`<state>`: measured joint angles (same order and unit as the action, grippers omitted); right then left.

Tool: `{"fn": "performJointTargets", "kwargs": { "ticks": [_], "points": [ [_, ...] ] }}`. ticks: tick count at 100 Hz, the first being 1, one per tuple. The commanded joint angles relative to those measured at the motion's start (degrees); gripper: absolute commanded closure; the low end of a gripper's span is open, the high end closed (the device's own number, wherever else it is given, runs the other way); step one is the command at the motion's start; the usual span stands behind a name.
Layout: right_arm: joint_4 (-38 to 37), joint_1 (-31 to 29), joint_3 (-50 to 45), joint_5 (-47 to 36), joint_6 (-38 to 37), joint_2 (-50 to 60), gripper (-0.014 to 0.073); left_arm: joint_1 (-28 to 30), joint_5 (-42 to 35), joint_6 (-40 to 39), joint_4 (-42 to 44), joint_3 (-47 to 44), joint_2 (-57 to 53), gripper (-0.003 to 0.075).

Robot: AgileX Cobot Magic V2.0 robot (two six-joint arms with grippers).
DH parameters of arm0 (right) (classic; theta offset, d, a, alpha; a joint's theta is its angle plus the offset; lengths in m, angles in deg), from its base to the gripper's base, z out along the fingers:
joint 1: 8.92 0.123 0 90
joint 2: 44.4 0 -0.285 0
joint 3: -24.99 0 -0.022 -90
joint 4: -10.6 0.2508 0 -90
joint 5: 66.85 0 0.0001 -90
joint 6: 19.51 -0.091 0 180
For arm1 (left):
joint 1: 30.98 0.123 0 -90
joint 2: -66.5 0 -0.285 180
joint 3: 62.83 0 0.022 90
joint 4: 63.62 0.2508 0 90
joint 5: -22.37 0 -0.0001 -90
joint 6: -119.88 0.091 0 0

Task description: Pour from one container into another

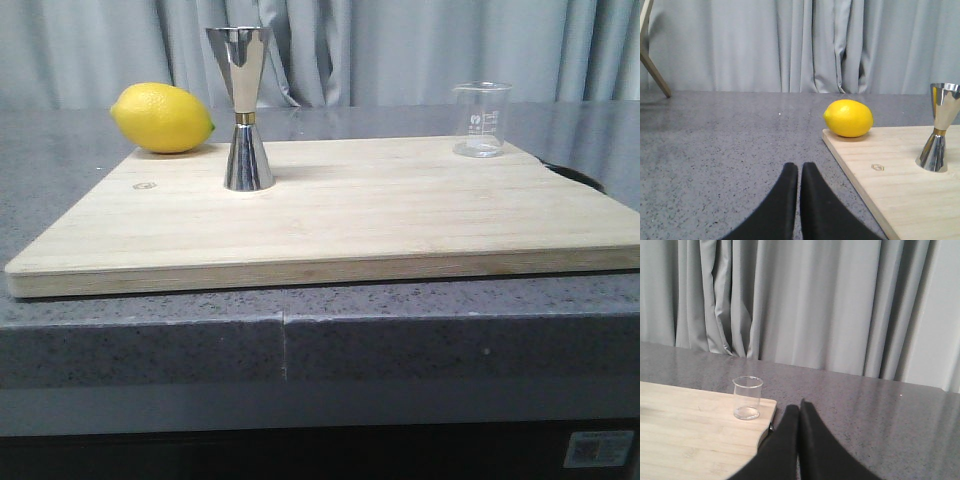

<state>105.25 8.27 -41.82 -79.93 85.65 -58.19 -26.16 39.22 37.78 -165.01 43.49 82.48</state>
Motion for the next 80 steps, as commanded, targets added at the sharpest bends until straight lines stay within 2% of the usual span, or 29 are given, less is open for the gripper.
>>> {"fn": "performJointTargets", "kwargs": {
  "ticks": [1, 80],
  "points": [
    [0.0, -0.1, 1.4, 1.1, 0.6, -0.5, 0.0664, 0.1, 1.0, 0.2, -0.6, 0.8, 0.5, 0.0739],
    [0.1, -0.1, 1.4, 1.3, 0.6, -0.5, 0.0664, 0.1, 1.0, 0.2, -0.7, 0.5, 0.5, 0.0739]
  ]
}}
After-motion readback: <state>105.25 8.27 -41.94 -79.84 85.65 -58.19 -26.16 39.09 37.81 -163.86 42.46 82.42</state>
